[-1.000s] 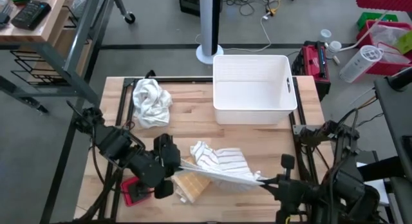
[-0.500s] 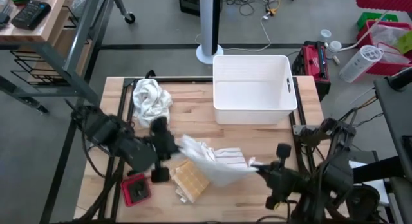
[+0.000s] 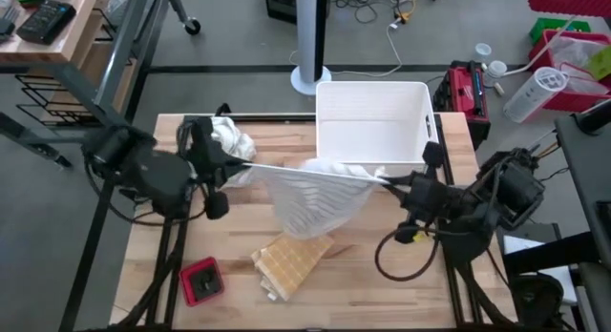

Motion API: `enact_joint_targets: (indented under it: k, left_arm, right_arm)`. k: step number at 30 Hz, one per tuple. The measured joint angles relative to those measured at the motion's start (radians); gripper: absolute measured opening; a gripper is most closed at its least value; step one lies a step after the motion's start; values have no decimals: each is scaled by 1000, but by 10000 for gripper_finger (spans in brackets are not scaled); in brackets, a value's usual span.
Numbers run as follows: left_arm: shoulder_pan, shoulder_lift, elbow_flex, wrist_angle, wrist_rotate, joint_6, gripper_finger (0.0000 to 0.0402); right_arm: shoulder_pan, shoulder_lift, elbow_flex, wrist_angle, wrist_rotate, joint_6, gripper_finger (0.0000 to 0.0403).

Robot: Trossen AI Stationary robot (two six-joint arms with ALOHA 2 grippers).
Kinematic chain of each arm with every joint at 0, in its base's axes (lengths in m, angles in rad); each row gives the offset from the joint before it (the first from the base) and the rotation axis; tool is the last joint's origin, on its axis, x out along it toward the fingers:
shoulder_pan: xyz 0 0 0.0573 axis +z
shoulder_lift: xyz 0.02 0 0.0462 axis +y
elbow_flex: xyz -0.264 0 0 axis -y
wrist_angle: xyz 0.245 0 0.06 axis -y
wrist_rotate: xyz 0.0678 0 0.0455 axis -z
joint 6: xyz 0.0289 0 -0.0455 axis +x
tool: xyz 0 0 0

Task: Fold towel
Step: Fold the white kitchen towel

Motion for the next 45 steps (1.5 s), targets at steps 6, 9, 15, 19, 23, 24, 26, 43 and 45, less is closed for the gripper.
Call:
enact_joint_targets:
  k: [6,9,15,19,23,24,26,43,45]
  left_arm:
    - [-71,-15,0,78,146,-81,0]
    - [-145,18,-13,63,192,-200,0]
    - [-295,142,-28,53,223,-414,0]
    - [-387,236,-28,105,216,-538,0]
    - [-470,323,-28,213,196,-615,0]
    - [-488,345,-28,231,184,-634,0]
    - [-515,382,-28,267,158,-662,0]
    - [-601,612,-28,342,140,-745,0]
    - [-600,633,-28,343,116,-746,0]
  right_arm:
    - [67,20,0,18,-200,178,0]
    - [111,74,-1,13,-282,248,0]
    - [170,199,-2,9,-469,416,0]
    - [222,280,-2,23,-543,508,0]
    - [285,333,-2,66,-569,520,0]
    - [296,343,-2,82,-569,521,0]
    - [311,359,-2,90,-563,526,0]
    - [376,589,-3,142,-541,774,68]
    - [379,623,-3,116,-535,787,94]
